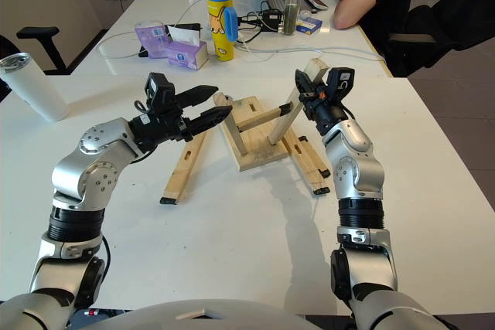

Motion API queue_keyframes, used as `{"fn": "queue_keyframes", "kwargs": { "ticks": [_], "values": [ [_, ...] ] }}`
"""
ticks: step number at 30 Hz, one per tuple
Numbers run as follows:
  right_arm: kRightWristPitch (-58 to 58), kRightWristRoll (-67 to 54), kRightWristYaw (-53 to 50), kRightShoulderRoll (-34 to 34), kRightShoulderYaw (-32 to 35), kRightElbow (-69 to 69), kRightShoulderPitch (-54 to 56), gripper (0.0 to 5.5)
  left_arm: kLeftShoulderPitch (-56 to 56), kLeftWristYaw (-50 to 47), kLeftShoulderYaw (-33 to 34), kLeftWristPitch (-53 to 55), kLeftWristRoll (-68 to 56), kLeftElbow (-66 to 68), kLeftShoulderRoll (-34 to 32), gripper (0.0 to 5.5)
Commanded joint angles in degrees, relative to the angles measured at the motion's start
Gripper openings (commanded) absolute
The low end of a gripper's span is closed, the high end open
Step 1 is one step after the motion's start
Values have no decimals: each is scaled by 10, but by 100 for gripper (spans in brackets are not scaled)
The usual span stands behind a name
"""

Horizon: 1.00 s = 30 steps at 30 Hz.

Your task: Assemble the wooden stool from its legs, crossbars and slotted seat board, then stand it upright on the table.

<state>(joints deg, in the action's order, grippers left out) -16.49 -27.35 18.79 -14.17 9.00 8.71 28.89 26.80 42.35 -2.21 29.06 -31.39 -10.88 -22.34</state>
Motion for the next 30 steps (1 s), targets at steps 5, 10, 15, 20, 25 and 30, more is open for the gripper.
{"fn": "queue_keyframes", "kwargs": {
  "ticks": [5, 10, 15, 20, 25, 30],
  "values": [
    [-28, 24, 2, -2, -16, 14, -23, 102, 9, 4, -19, -8, 22, 20, 8, 311],
    [-27, 26, 3, -1, -20, 16, -22, 102, 8, -7, -12, -13, 30, 31, 13, 244],
    [-26, 27, 4, -2, -22, 14, -27, 102, 4, -14, -9, -13, 35, 33, 16, 227],
    [-25, 27, 6, -7, -19, 14, -34, 102, -4, -26, -1, -6, 34, 32, 19, 226],
    [-21, 28, 8, -10, -16, 22, -35, 102, -15, -35, -1, -3, 42, 34, 15, 225],
    [-22, 28, 9, -8, -20, 15, -38, 102, -18, -36, -11, 0, 46, 33, 13, 225]
  ]
}}
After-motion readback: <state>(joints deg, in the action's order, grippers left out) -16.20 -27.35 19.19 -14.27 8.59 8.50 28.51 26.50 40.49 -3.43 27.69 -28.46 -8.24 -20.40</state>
